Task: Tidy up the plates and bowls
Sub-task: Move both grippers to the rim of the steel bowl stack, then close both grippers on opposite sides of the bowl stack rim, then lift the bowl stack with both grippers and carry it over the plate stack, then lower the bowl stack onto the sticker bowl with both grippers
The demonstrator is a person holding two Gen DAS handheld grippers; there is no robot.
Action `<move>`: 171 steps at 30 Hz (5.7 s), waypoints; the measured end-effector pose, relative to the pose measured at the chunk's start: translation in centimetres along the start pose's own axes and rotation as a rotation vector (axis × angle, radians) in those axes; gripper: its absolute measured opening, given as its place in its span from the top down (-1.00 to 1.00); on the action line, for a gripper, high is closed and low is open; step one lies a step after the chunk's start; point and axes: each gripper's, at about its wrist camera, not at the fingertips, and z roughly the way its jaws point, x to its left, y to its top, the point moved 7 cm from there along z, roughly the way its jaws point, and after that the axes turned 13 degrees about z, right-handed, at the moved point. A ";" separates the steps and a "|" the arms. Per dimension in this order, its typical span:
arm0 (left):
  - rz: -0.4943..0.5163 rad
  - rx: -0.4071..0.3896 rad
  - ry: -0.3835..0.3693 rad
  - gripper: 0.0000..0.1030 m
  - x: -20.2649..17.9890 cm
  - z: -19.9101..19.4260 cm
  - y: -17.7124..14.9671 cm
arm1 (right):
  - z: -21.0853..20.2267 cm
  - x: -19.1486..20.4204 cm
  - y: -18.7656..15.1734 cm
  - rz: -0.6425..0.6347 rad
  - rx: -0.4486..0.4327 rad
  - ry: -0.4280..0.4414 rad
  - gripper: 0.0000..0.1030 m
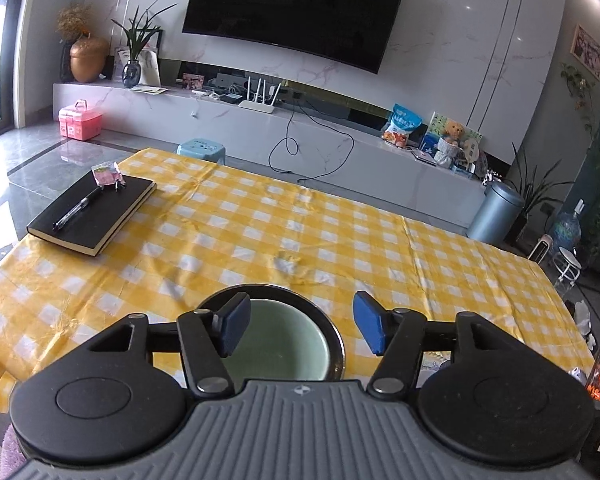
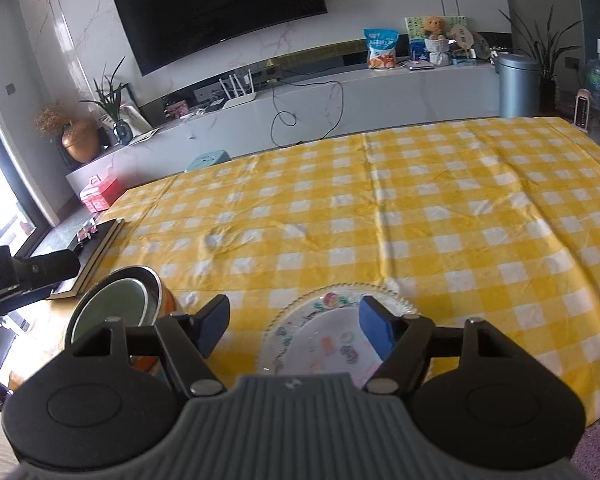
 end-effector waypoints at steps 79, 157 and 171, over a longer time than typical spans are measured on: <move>-0.337 0.313 -0.028 0.12 7.2 6.2 -6.5 | 10.2 7.1 -4.6 0.219 0.402 0.103 0.24; -0.039 0.221 -0.198 -0.37 -8.2 5.4 -1.7 | -0.4 -6.8 3.1 0.274 0.126 -0.001 -0.36; 0.335 -0.070 -0.025 -0.40 -8.2 -2.3 -0.4 | -7.2 -2.5 2.6 -0.052 -0.134 0.040 -0.52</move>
